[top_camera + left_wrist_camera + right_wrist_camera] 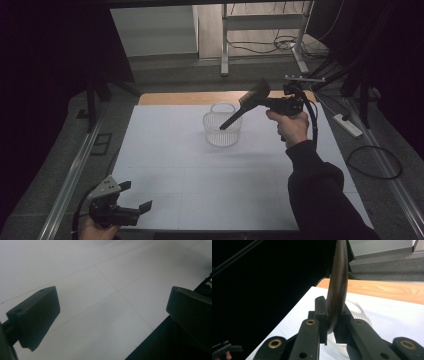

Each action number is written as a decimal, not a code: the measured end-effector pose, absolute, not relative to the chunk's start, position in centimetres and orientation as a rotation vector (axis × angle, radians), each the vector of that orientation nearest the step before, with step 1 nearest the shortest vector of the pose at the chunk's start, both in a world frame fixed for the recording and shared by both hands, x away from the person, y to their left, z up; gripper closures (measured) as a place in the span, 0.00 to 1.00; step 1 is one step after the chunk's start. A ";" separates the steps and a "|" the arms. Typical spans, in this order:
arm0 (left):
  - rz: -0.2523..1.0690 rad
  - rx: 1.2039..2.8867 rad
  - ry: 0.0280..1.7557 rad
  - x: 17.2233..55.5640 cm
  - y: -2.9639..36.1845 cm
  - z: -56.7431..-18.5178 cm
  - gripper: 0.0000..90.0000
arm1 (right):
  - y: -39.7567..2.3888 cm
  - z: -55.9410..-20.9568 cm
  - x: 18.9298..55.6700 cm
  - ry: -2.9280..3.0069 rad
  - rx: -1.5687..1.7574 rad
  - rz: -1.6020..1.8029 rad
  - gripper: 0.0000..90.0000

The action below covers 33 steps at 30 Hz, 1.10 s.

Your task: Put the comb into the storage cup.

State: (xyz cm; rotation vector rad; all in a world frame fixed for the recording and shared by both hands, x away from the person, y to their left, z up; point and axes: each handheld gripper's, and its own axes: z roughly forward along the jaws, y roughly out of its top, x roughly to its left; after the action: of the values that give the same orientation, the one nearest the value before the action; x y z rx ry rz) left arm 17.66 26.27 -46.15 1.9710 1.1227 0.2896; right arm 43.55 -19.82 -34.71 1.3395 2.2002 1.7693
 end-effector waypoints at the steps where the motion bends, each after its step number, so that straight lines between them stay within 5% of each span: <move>1: 0.289 1.972 1.122 17.7 26.3 -46.2 0.00 | -19.7 -34.7 43.7 2.197 1.339 1.767 0.93; 33: 0.274 1.971 1.137 17.8 26.4 -46.2 0.00 | -17.1 -37.0 46.7 2.175 1.368 1.688 0.93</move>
State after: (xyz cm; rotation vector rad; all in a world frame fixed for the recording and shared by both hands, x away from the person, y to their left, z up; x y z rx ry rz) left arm 17.81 26.37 -46.21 1.9709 1.1365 0.2737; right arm 46.66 -17.08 -37.02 1.3683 2.1745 1.6882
